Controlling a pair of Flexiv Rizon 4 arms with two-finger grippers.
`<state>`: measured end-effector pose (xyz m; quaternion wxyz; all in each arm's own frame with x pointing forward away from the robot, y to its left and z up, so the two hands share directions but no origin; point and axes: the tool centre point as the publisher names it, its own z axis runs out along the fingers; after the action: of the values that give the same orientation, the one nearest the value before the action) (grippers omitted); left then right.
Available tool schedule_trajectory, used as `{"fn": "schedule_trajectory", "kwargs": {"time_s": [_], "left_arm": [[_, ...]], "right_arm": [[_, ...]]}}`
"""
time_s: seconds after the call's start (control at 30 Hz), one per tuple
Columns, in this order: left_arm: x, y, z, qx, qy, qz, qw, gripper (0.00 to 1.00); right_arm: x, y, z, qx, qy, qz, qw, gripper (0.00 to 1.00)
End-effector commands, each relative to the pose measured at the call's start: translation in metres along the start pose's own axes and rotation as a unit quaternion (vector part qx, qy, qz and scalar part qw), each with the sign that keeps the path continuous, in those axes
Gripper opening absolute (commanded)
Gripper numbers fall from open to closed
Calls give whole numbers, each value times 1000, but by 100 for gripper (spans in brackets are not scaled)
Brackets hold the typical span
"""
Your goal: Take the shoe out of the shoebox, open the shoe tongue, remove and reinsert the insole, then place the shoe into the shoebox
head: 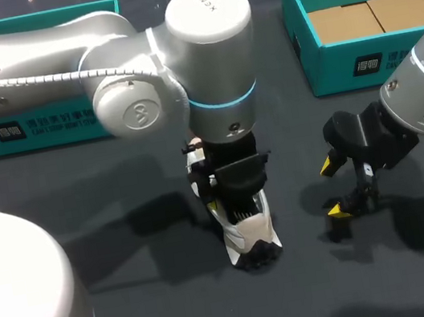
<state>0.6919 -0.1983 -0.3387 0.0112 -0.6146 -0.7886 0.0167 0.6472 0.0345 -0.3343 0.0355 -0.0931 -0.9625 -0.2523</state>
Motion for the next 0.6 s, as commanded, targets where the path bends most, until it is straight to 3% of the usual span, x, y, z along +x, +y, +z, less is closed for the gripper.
{"fn": "schedule_trajectory", "kwargs": {"time_s": [0.03, 0.6], "left_arm": [[3, 3, -3, 6, -5, 2, 1000, 85], [1, 8, 1, 7, -7, -7, 1000, 79]], "right_arm": [[1, 0, 0, 0, -1, 0, 1000, 100], [1, 0, 0, 0, -1, 0, 1000, 100]]}}
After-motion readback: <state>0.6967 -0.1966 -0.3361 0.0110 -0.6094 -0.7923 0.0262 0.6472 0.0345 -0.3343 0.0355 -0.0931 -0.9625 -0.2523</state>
